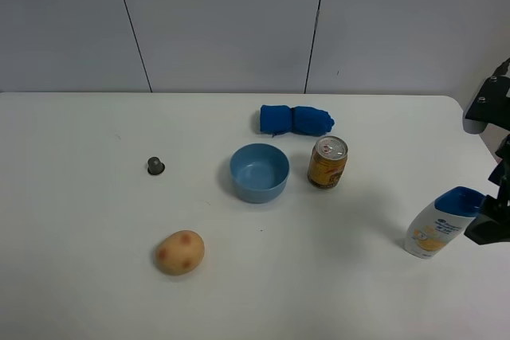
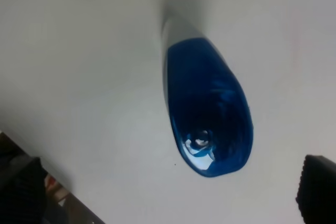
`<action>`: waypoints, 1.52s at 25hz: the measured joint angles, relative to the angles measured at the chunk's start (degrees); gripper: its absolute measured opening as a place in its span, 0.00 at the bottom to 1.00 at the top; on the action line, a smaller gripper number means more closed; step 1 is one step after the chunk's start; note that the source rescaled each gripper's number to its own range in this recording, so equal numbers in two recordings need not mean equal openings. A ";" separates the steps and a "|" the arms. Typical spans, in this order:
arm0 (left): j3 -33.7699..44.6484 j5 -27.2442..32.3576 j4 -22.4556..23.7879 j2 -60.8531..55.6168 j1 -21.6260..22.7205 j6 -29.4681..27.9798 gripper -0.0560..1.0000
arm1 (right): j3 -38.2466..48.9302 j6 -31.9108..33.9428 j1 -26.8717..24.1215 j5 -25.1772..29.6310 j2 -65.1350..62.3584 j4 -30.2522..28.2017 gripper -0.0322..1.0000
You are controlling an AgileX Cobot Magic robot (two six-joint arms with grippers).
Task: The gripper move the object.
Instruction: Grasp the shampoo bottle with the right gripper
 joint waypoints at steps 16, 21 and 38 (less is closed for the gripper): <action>0.00 0.00 0.00 0.00 0.00 0.00 1.00 | 0.09 0.00 3.08 -7.00 8.20 -0.68 0.95; 0.00 0.00 0.00 0.00 0.00 0.00 1.00 | 0.09 0.14 3.08 -7.07 8.20 -2.21 0.95; 0.00 0.00 0.00 0.00 0.00 0.00 1.00 | 0.09 1.12 3.08 -6.22 8.20 -2.87 0.93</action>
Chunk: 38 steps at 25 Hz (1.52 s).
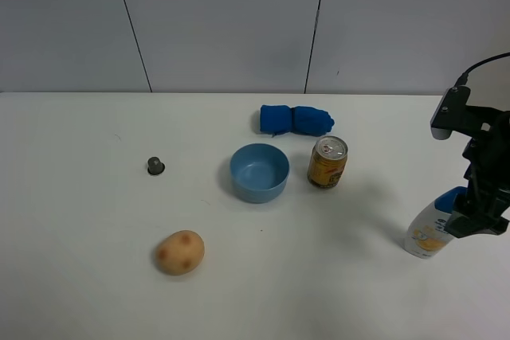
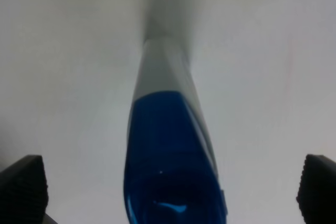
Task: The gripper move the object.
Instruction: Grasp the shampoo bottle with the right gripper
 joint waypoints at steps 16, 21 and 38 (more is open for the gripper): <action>0.00 0.00 0.00 0.00 0.00 0.00 1.00 | 0.00 3.68 0.00 -1.84 4.32 -0.14 0.89; 0.00 0.00 0.00 0.00 0.00 0.00 1.00 | 0.00 3.59 0.00 -3.05 4.86 -0.14 0.89; 0.00 0.00 -0.05 0.00 0.00 0.00 1.00 | 0.00 3.39 0.00 -1.93 4.86 1.12 0.27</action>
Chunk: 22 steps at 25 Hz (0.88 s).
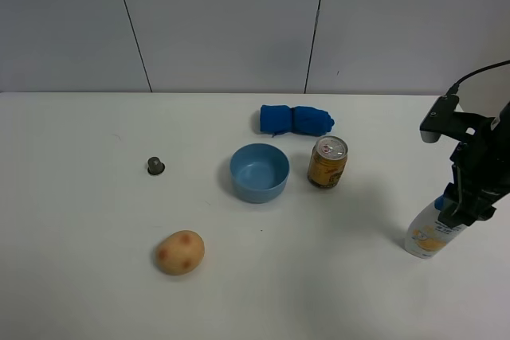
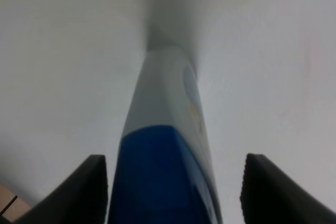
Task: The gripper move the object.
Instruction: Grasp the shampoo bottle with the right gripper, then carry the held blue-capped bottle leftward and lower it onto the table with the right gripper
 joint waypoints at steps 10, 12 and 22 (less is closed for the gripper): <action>0.00 0.00 0.00 0.00 0.00 0.00 1.00 | 0.00 0.29 0.00 0.37 0.00 0.00 0.06; 0.00 0.00 0.00 0.00 0.00 0.00 1.00 | 0.00 0.60 0.00 0.62 0.00 0.00 0.06; 0.00 0.00 0.00 0.00 0.00 0.00 1.00 | -10.50 1.06 0.00 8.65 -1.96 0.41 0.04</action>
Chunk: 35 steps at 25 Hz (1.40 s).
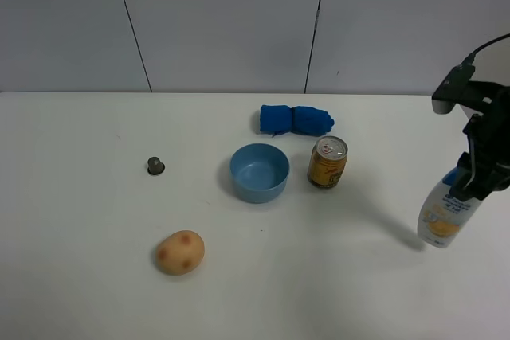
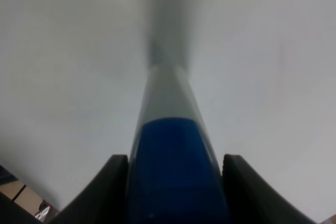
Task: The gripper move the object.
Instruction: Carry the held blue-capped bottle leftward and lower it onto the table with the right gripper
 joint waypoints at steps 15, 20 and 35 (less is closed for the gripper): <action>0.00 0.00 0.00 0.00 0.00 0.00 1.00 | -36.01 1.90 4.76 1.30 12.44 6.74 0.04; 0.00 0.00 0.00 0.00 0.00 0.00 1.00 | -43.46 5.20 10.13 2.01 20.88 6.80 0.04; 0.00 0.00 0.00 0.00 0.00 0.00 1.00 | -58.75 9.83 19.70 1.97 39.16 5.85 0.03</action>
